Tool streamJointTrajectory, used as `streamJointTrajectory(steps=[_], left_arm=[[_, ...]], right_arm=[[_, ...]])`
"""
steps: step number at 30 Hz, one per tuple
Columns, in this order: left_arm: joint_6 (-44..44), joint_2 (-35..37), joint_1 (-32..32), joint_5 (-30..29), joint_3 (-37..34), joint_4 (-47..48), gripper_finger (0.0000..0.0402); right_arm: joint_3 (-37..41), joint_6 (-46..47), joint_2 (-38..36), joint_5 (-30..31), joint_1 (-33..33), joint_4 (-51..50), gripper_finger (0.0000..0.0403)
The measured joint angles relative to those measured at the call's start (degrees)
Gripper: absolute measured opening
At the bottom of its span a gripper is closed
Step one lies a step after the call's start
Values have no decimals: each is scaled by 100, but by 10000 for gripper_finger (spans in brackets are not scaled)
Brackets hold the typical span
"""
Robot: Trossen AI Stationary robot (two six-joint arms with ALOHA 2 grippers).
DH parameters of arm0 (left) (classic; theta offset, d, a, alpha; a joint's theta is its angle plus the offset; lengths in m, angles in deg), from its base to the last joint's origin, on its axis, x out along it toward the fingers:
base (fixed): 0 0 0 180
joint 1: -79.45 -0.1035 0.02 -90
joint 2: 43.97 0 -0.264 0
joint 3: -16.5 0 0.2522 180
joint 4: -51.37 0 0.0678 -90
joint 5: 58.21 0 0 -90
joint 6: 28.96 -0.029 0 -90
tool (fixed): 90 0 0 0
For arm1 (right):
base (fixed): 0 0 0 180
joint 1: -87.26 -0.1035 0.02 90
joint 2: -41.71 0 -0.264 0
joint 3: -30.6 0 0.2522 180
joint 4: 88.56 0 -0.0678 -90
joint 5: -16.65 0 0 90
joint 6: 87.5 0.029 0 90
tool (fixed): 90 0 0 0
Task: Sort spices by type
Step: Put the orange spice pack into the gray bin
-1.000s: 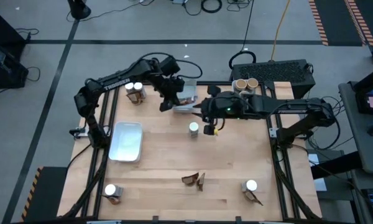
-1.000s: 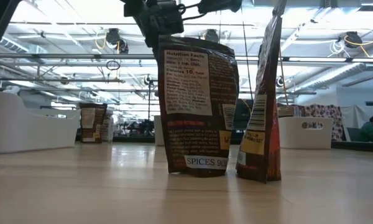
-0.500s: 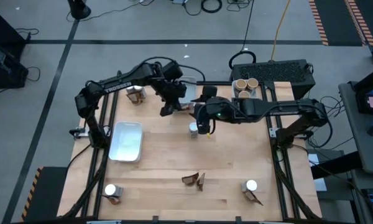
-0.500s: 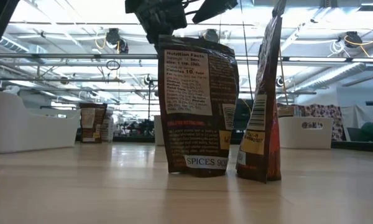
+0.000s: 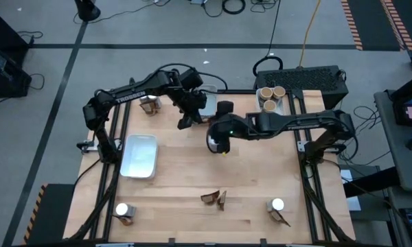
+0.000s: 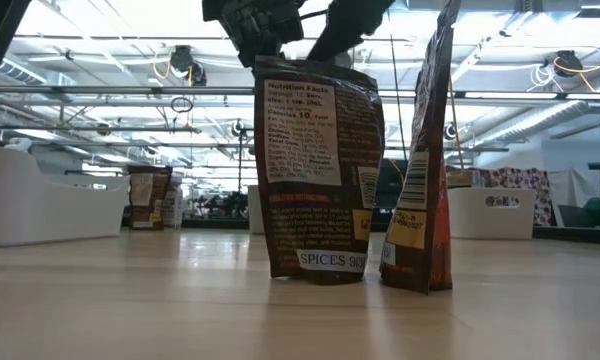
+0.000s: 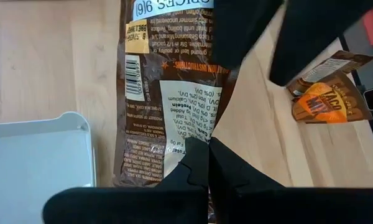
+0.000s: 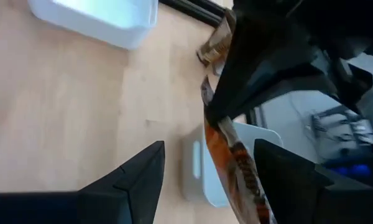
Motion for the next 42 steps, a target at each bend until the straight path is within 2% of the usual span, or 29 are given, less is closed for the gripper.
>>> streamJointTrajectory(steps=[5,10,14,19,27,31,35,42], left_arm=[[2,0,7,0,0,58,0],[-2,0,50,106,0,114,0],[-153,0,89,107,0,187,0],[-203,0,108,107,0,190,0],[-459,0,123,97,0,186,7],[-640,0,187,12,0,181,42],[-759,0,221,-275,2,160,101],[-1016,150,5,-308,4,206,197]], right_arm=[[-4,-184,188,484,3,5,231],[-4,-446,292,516,3,21,229],[-3,-432,357,515,3,6,209],[-4,-412,345,523,3,48,157],[-4,-396,344,495,3,41,38],[-4,-377,344,456,1,20,26],[-4,127,344,412,3,-8,29],[-4,1338,136,-575,7,-557,26]])
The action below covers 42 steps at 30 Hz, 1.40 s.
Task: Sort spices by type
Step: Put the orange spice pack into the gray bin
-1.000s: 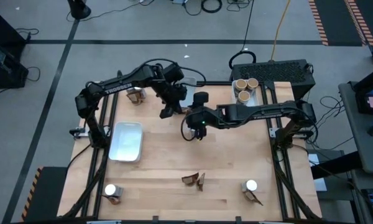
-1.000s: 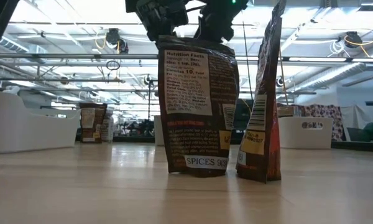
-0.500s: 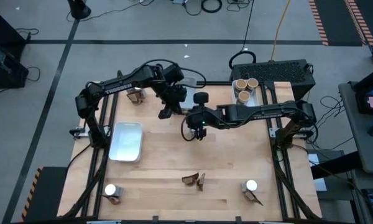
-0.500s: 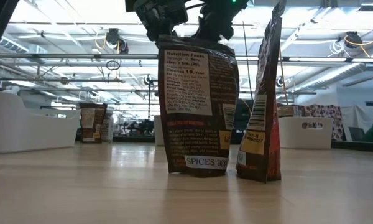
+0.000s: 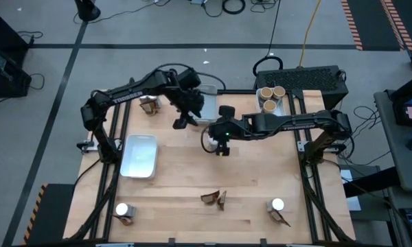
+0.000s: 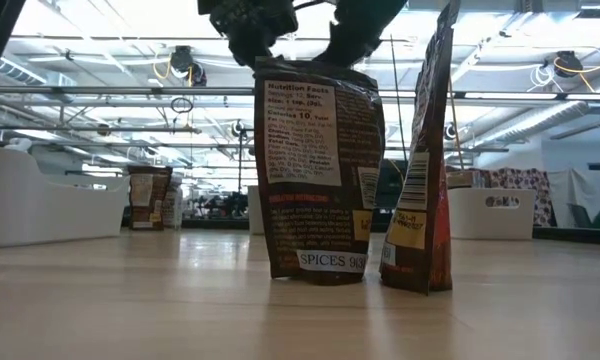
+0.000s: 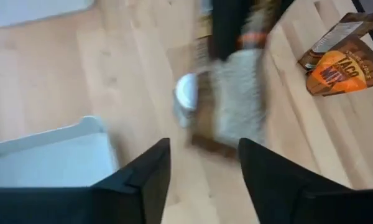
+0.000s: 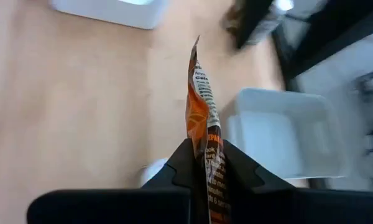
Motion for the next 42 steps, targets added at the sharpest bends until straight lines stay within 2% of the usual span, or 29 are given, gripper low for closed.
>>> streamJointTrajectory(steps=[2,4,6,10,13,15,17,23,27,33,42], left_arm=[[-127,112,-141,170,-2,-3,213],[-192,238,-322,595,-2,-49,224],[-196,389,-573,1252,-2,-64,229],[-192,526,-1114,3000,-2,-64,230],[-234,553,-1382,4222,-4,-27,230],[-318,558,-1490,4728,-49,-25,231],[-367,558,-1543,4997,-131,-25,231],[-333,552,-1475,5131,-360,-264,231],[62,549,-1278,5114,-369,-801,231],[999,549,-932,3892,-369,-2003,231],[1466,549,-835,3850,-369,-2798,231]], right_arm=[[0,205,-80,-173,-10,-152,26],[1,404,-193,-163,-1,-333,26],[0,541,-322,-142,17,-390,26],[122,765,-700,-123,44,-309,25],[504,848,-1096,-136,46,112,25],[894,940,-1440,-144,46,608,25],[1372,1076,-1772,-160,46,1235,25],[2887,1587,-2426,-277,48,3905,27],[3410,1835,-2473,-322,46,5283,26],[3464,1876,-2425,-320,46,5806,28],[3464,1756,-2430,-16,106,5961,29]])
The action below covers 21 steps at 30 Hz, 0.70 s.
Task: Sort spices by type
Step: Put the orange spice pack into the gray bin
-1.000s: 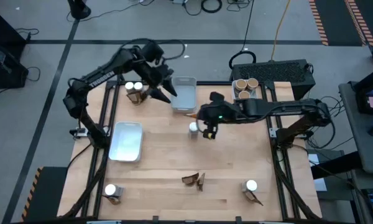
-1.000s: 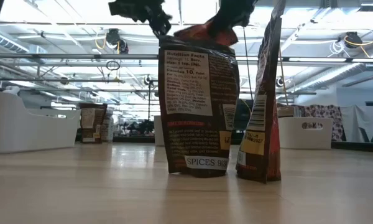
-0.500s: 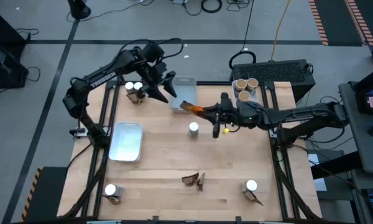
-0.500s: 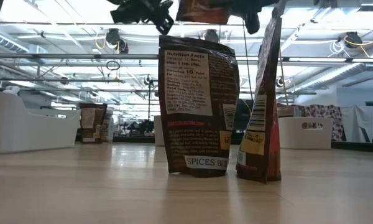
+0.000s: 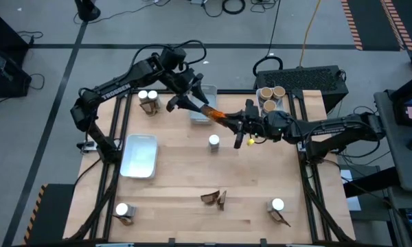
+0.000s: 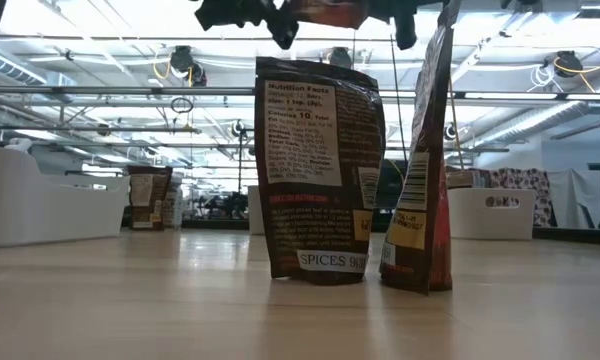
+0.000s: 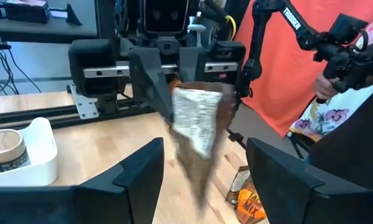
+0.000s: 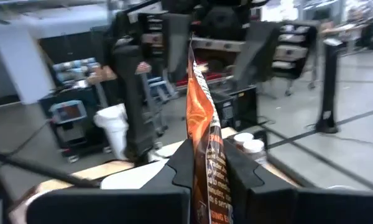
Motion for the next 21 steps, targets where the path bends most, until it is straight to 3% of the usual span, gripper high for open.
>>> streamJointTrajectory(steps=[6,12,21], left_arm=[[9,0,75,-139,0,-176,231],[18,0,220,-1037,0,-324,231],[313,-2,437,-1382,0,-1025,231]], right_arm=[[0,-227,-4,56,184,457,27],[0,-48,0,33,323,562,29],[0,-21,2,23,346,642,30]])
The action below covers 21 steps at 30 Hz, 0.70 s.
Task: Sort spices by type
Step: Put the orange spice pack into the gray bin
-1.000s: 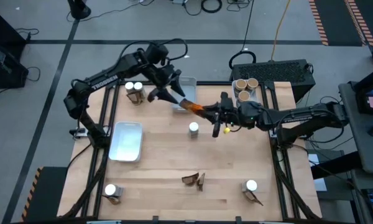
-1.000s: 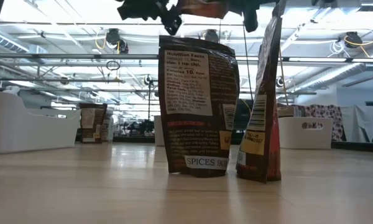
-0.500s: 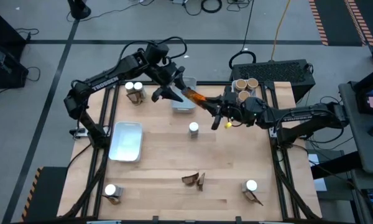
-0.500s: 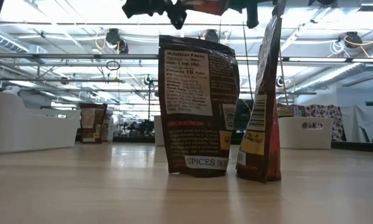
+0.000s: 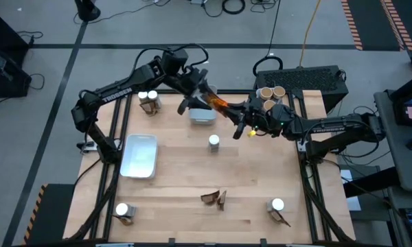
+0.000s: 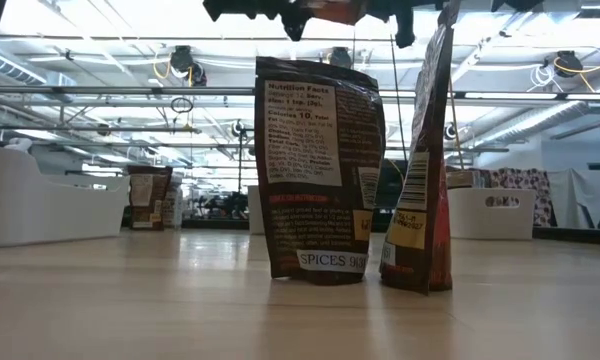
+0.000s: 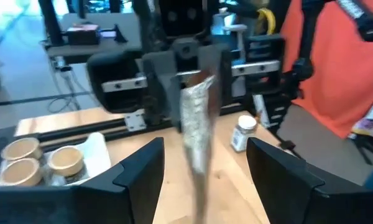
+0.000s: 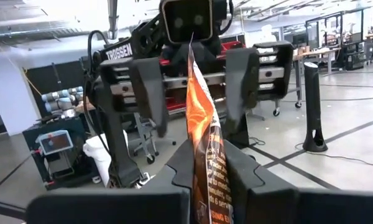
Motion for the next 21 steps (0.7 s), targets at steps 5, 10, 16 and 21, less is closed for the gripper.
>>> streamJointTrajectory(steps=[5,10,16,21], left_arm=[[10,0,30,-158,0,-26,230],[264,0,64,-163,0,-104,207],[289,0,150,-201,0,-115,135],[295,0,205,-287,0,-95,52]], right_arm=[[0,-5,0,1,-2,42,27],[0,-10,0,-1,-2,98,30],[0,-14,0,-14,-2,177,27],[0,-14,0,-208,-7,204,34]])
